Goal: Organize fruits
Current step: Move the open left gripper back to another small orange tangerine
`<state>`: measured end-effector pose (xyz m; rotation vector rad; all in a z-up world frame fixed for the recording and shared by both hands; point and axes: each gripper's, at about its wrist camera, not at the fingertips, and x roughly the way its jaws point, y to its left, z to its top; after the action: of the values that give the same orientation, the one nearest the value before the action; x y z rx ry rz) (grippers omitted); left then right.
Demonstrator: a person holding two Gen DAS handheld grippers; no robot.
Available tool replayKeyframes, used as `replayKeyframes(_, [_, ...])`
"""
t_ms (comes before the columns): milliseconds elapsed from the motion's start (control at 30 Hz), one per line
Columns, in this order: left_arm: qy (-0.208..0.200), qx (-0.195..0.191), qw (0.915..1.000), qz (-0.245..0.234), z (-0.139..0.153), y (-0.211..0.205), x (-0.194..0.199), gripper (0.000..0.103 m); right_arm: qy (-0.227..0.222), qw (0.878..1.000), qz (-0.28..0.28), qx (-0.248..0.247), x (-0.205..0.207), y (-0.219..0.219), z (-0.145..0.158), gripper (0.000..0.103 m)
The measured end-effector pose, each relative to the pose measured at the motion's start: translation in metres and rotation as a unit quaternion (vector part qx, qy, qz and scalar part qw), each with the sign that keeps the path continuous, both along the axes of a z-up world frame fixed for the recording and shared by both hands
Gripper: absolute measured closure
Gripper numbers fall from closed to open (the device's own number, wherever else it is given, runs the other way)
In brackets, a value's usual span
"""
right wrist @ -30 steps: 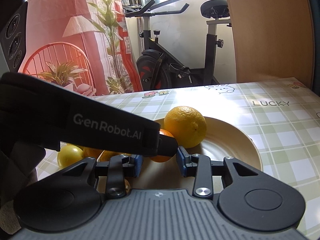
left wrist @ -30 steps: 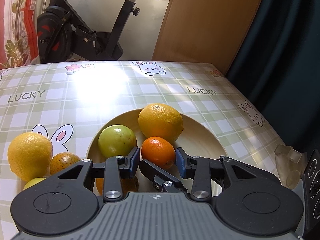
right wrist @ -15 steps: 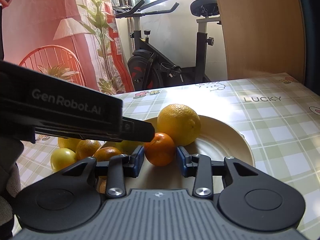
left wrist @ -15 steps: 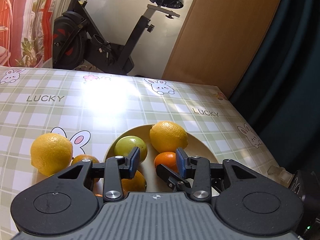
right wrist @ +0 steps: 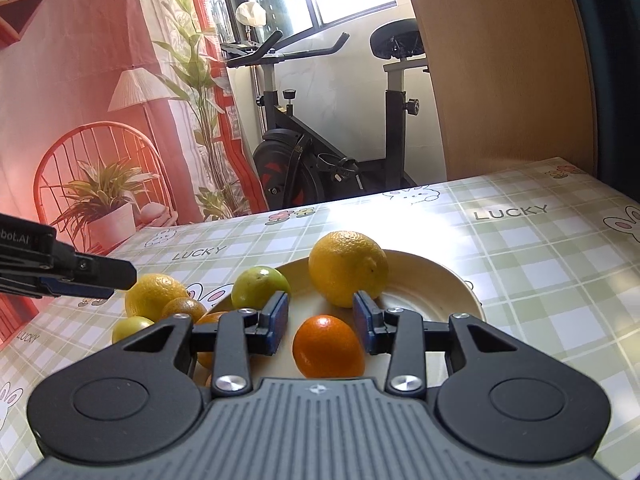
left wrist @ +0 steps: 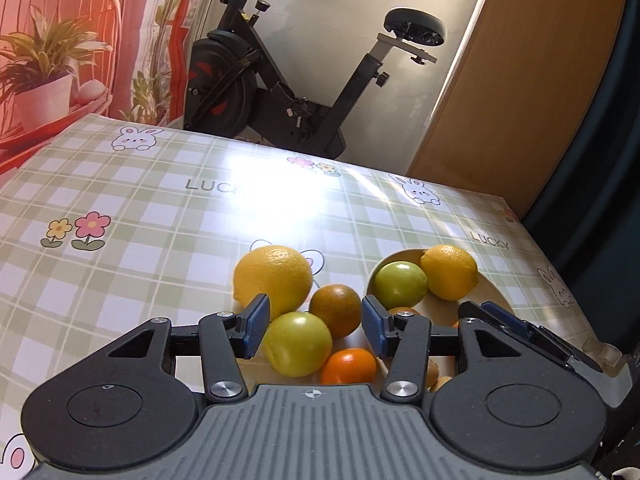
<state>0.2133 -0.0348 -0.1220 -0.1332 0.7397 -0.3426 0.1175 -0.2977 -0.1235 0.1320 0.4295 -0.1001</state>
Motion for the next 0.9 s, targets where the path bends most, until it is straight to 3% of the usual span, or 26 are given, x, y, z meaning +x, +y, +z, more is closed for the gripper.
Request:
replayKeyframes(433, [-0.005, -0.014, 0.9997, 0.017, -0.001, 0.035, -0.010, 0.050, -0.015, 0.999, 0.018, -0.044, -0.011, 0.026, 0.004, 0.063])
replayKeyframes(733, [-0.009, -0.025, 0.9994, 0.024, -0.003, 0.039, -0.015, 0.050, 0.001, 0.987, 0.133, -0.088, -0.013, 0.088, -0.002, 0.063])
replayKeyframes(900, [-0.005, -0.035, 0.9991, 0.025, -0.006, 0.042, -0.016, 0.050, 0.030, 0.984, 0.153, -0.084, 0.003, 0.100, -0.013, 0.064])
